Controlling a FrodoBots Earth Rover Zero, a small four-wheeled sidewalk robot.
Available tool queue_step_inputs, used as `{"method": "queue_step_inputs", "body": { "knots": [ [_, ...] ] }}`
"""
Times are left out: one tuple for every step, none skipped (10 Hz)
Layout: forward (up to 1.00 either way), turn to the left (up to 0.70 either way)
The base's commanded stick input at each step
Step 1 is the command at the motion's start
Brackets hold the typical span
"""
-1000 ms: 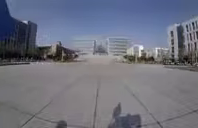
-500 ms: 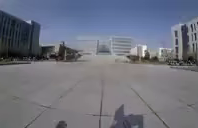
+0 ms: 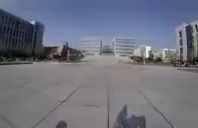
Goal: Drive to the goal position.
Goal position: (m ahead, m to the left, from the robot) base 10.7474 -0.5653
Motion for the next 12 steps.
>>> {"method": "queue_step_inputs", "body": {
  "knots": [
    [1.0, -0.31],
    [1.0, -0.4],
    [1.0, -0.4],
    [1.0, -0.4],
    [1.0, -0.35],
    [1.0, -0.16],
    [1.0, 0.0],
    [1.0, 0.0],
    [1.0, 0.0],
    [1.0, 0.0],
    [1.0, 0.0],
    [1.0, 0.0]
  ]
}}
